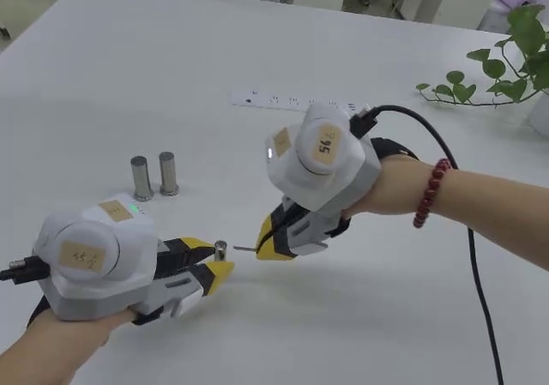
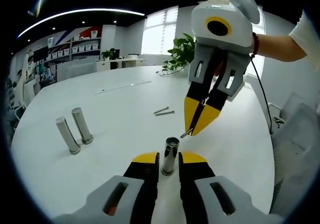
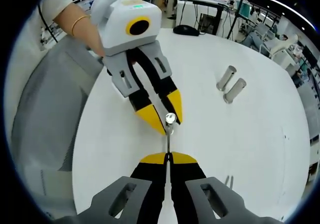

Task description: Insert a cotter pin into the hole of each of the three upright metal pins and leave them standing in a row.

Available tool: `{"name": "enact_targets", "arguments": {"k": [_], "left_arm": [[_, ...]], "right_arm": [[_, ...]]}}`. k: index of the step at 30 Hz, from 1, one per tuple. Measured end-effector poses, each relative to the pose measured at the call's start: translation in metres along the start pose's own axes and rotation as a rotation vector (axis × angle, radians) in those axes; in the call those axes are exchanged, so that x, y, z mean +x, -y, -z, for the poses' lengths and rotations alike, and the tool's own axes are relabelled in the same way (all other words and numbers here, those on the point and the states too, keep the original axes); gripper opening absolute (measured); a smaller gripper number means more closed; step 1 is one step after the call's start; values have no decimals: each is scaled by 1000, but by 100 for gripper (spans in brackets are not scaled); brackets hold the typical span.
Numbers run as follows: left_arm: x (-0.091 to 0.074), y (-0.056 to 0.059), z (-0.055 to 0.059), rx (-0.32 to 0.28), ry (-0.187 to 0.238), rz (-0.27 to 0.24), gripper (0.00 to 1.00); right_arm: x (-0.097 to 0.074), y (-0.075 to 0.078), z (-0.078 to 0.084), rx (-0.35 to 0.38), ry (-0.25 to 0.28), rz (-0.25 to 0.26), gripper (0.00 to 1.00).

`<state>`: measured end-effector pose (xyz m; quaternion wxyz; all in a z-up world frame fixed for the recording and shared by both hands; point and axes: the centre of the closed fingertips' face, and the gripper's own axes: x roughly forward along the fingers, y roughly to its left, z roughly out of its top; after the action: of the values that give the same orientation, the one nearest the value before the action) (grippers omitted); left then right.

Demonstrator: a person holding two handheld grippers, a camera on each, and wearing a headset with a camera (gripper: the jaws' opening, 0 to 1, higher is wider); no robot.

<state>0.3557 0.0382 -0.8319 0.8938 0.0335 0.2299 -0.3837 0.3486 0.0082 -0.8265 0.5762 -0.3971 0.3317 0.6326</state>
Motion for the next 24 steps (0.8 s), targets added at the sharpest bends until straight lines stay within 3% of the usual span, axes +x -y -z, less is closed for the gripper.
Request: {"name": "enact_targets", "arguments": {"k": [24], "left_arm": [[2,1,0,12,16,18,8]], "right_arm": [[5,2,-3,-36,-34,-15,3]]}}
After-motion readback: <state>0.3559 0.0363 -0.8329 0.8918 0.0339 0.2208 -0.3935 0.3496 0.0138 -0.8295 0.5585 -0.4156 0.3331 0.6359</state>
